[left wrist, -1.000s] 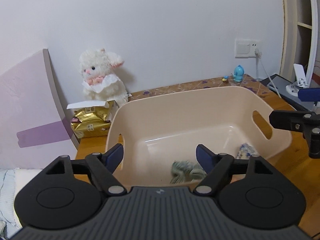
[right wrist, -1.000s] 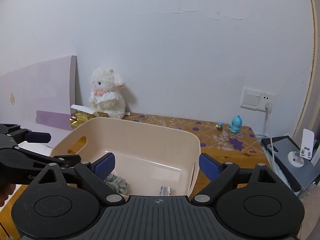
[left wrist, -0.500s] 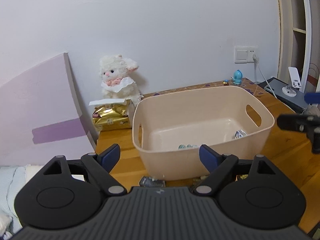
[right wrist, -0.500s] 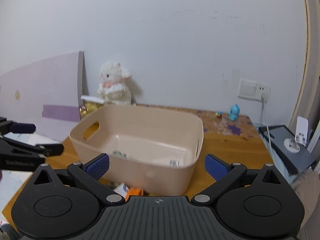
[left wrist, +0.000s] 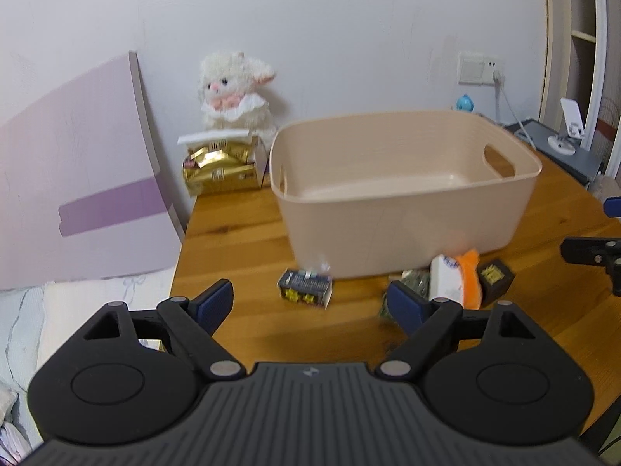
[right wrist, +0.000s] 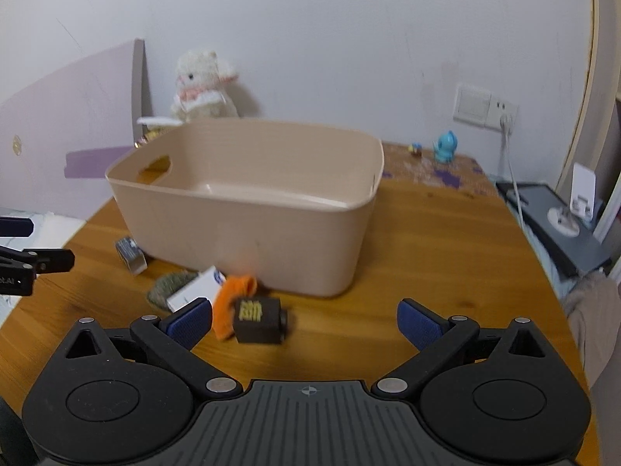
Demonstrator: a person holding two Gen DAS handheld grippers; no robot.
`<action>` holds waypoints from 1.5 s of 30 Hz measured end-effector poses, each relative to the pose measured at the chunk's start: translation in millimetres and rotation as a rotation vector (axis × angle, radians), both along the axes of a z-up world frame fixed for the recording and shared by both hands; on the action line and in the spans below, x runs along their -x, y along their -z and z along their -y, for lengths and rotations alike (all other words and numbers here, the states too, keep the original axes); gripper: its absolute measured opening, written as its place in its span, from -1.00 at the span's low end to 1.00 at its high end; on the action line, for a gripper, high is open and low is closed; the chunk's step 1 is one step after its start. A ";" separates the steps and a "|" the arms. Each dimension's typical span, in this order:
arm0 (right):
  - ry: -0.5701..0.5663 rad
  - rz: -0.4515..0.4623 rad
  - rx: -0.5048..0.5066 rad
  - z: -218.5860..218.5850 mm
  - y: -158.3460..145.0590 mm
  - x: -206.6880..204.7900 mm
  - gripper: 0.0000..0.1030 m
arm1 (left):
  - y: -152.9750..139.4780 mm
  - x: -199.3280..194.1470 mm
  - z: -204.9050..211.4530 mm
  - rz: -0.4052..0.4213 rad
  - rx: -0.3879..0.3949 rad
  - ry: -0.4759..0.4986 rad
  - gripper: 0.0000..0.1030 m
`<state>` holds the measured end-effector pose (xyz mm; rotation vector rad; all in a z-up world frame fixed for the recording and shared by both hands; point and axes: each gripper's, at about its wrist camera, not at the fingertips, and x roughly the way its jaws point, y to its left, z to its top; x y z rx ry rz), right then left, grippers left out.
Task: Organize objects
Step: 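Grasp the black star-printed box with left tool while right tool grasps the black gold-character cube, then lift star box with left tool into basket while right tool releases the black cube inside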
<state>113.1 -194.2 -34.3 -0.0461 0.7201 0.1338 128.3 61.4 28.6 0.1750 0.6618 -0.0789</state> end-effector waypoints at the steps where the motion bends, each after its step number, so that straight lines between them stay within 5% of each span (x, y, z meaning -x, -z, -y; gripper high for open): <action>1: 0.002 -0.012 -0.002 1.6 4.8 -1.9 1.00 | 4.1 -2.3 -2.8 -0.011 0.003 -0.001 0.69; 15: -0.010 -0.121 0.007 -15.0 61.0 -37.0 1.00 | 65.3 -49.7 -24.9 -0.139 -0.006 0.054 0.69; 29: -0.041 -0.132 0.038 -30.0 83.2 -64.6 0.96 | 96.5 -102.9 -44.6 -0.110 0.037 0.141 0.70; 34: -0.053 -0.123 0.032 -32.7 81.6 -63.8 0.82 | 98.5 -114.6 -46.5 -0.094 0.046 0.156 0.70; 38: -0.065 -0.119 0.029 -35.3 77.5 -61.3 0.48 | 100.8 -115.3 -45.2 -0.085 0.065 0.166 0.66; 42: -0.084 -0.115 0.021 -36.2 72.6 -59.3 -0.01 | 99.3 -114.4 -44.1 -0.097 0.097 0.195 0.32; 45: -0.083 -0.116 0.009 -30.1 71.0 -57.9 -0.20 | 97.4 -112.8 -40.8 -0.107 0.103 0.213 0.01</action>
